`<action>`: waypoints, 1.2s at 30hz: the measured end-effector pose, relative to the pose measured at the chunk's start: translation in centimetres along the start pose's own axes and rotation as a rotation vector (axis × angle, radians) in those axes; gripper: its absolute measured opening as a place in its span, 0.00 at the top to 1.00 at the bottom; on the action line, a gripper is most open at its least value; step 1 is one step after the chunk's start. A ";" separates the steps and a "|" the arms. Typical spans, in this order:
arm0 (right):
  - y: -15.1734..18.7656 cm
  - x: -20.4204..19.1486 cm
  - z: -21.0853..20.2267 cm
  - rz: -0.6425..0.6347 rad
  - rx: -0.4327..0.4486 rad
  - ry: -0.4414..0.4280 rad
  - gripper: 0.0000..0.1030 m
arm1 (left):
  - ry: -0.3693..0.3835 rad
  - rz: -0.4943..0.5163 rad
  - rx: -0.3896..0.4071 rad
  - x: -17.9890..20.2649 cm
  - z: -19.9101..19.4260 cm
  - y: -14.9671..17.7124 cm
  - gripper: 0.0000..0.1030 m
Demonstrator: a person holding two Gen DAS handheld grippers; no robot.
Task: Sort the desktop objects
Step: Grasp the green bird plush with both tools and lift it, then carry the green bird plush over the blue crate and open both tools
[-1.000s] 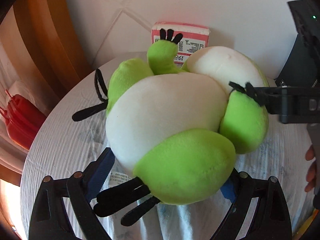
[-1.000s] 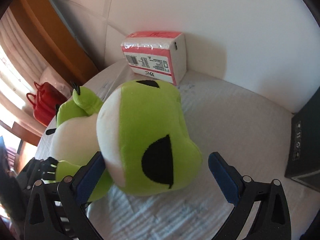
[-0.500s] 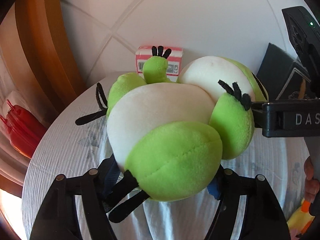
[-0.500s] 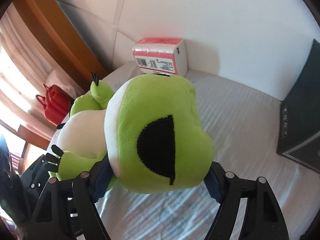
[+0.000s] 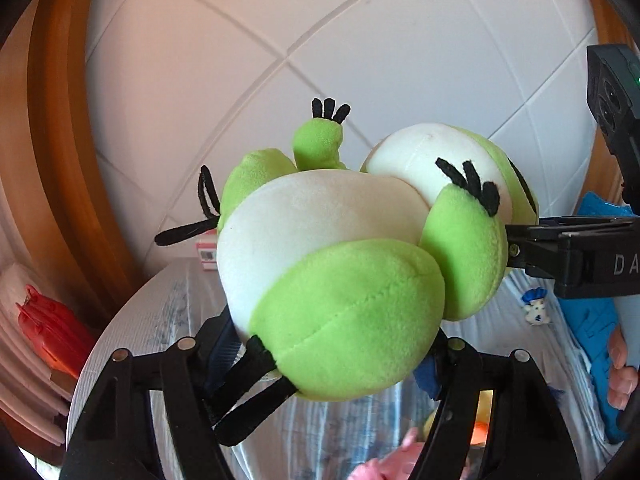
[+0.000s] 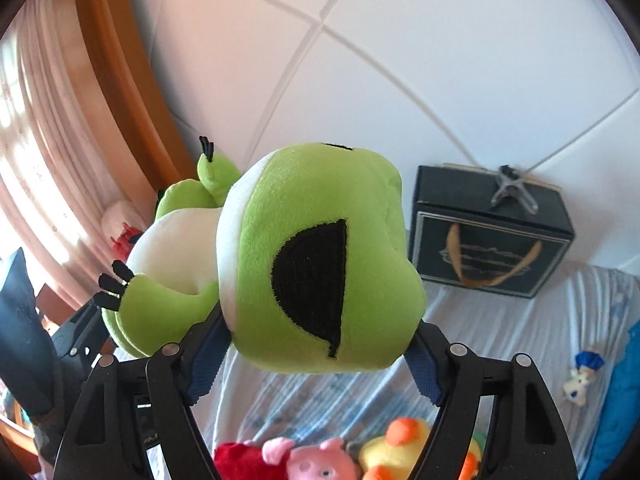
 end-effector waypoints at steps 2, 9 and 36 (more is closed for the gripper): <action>0.8 1.5 -4.2 0.015 0.037 0.034 0.25 | 0.033 0.027 0.028 3.1 -2.0 -0.6 0.31; 4.4 7.6 -16.8 0.091 0.165 0.149 0.25 | 0.163 0.131 0.109 14.9 -7.4 -2.2 0.31; 30.5 42.9 -45.4 0.650 0.235 0.540 0.20 | 0.659 0.537 -0.063 63.1 -7.9 2.1 0.25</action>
Point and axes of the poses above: each gripper's, at about its wrist camera, not at the fingertips, and z roughly the way its jaws point, x to its right, y to its underside, the point moved 4 cm from there along z, roughly the way its jaws point, and after that the axes turned 8 degrees about y, right-handed, at the moved point
